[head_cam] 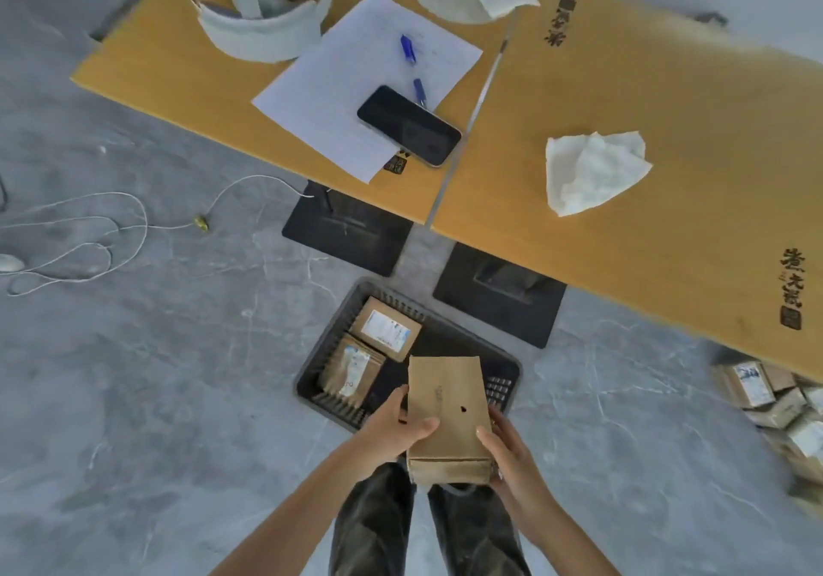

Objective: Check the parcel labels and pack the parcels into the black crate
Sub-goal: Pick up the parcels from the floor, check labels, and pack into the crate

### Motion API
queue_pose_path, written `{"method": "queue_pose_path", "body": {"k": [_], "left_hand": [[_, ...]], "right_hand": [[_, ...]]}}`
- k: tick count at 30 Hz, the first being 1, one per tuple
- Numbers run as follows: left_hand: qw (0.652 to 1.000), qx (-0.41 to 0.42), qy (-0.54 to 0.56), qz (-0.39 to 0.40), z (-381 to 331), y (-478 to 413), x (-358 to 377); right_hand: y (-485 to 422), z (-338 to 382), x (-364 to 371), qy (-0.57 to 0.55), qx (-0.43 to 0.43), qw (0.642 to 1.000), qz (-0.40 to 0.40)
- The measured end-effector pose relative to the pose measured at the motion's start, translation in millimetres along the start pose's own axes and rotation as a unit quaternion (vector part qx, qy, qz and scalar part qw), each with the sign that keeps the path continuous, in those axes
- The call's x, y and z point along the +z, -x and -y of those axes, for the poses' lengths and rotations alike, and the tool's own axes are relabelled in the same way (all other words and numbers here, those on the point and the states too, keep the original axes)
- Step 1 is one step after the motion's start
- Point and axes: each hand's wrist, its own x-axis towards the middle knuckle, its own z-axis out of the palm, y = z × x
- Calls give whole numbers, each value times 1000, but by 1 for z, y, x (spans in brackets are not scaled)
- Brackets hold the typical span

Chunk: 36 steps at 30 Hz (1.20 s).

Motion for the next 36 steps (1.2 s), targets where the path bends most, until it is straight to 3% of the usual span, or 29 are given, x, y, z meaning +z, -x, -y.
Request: {"method": "queue_pose_path", "body": {"k": [5, 9, 11, 16, 20, 23, 25, 28, 31, 33, 34, 36], "left_hand": [[999, 1, 45, -2, 46, -99, 11], [996, -22, 74, -46, 83, -176, 16], [993, -18, 93, -67, 97, -208, 18], [991, -3, 68, -118, 129, -282, 31], [993, -35, 85, -76, 153, -341, 40], [989, -68, 123, -46, 166, -387, 34], [987, -88, 131, -34, 170, -413, 26], [981, -96, 169, -26, 173, -442, 22], [978, -80, 193, -5, 167, -459, 34], [974, -66, 217, 10, 161, -468, 45], [971, -60, 229, 13, 158, -472, 50], [965, -64, 253, 9, 154, -477, 58]], "right_hand": [[-88, -52, 11, 30, -10, 999, -40], [-164, -93, -1, -76, 9, 994, -84], [-193, -115, -6, -76, 19, 991, -112], [-266, -158, -8, -132, 88, 983, -92], [-343, -164, -20, -3, 32, 985, -171], [-407, -157, -29, 16, 30, 987, -159], [-442, -155, -32, 85, 23, 984, -153], [-482, -158, -34, 150, 13, 967, -203], [-500, -155, -35, 104, 27, 952, -287], [-502, -155, -42, 156, 53, 935, -314], [-500, -155, -45, 181, 86, 933, -300], [-496, -158, -47, 127, 178, 951, -219]]}}
